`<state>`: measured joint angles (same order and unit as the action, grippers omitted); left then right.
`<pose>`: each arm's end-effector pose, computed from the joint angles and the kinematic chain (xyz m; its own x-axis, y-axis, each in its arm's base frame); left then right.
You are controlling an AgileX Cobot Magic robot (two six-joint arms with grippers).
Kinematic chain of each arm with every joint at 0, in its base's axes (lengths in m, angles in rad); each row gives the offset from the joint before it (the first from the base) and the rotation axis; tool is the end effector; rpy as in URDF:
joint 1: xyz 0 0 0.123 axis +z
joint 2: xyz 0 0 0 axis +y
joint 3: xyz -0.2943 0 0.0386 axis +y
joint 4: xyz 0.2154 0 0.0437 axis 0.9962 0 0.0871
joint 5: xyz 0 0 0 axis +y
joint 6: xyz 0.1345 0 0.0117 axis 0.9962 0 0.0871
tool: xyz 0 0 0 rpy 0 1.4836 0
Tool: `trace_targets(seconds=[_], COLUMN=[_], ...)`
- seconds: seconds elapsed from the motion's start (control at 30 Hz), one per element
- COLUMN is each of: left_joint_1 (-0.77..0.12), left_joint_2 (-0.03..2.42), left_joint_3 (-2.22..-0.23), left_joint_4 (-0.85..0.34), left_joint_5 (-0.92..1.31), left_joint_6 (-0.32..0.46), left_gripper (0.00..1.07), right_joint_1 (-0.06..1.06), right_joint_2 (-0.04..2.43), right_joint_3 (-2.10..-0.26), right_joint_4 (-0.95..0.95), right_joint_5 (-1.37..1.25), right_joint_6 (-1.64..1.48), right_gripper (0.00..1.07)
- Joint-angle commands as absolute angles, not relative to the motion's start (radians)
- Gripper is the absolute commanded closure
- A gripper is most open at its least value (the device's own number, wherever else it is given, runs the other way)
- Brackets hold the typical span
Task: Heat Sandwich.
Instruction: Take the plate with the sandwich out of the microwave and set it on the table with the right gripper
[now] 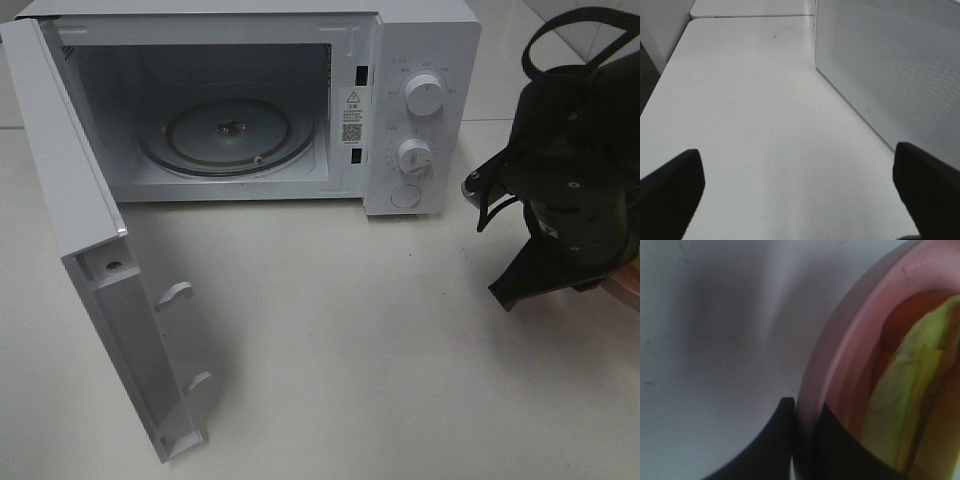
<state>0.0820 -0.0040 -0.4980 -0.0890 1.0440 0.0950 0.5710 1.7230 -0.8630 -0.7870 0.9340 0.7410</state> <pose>-0.0048 -0.0108 0.2434 -0.4364 0.0143 -0.8997 0.0091 0.9999 0.0115 0.2606 0.0760 0.1624 -0.9097 -0.3873 -0.1499 -0.2487 0.7972 -0.5501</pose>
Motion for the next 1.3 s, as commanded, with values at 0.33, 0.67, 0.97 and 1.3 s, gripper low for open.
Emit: trace_targets(seconds=[0.33,0.67,0.97,1.3], left_joint_1=[0.074,0.074,0.074,0.074], left_joint_2=[-0.030,-0.030,-0.030,-0.030], left_joint_3=[-0.495,-0.495,-0.495,-0.495], left_joint_4=[-0.092,-0.092,-0.092,-0.092], left_joint_5=[1.037,1.037,1.037,1.037], left_joint_6=[0.092,0.092,0.092,0.092], left_gripper=[0.10,0.10,0.10,0.10], right_joint_1=[0.568,0.557,0.557,0.557], right_joint_2=[1.725,1.777,1.865,1.900], right_joint_3=[-0.767,-0.738,-0.738,-0.738], right_joint_4=[-0.859,-0.895,-0.916,-0.950], right_joint_5=[0.860,0.806,0.763,0.735], right_joint_6=[0.831,0.888,0.928,0.955], right_gripper=[1.01,1.01,1.01,0.98])
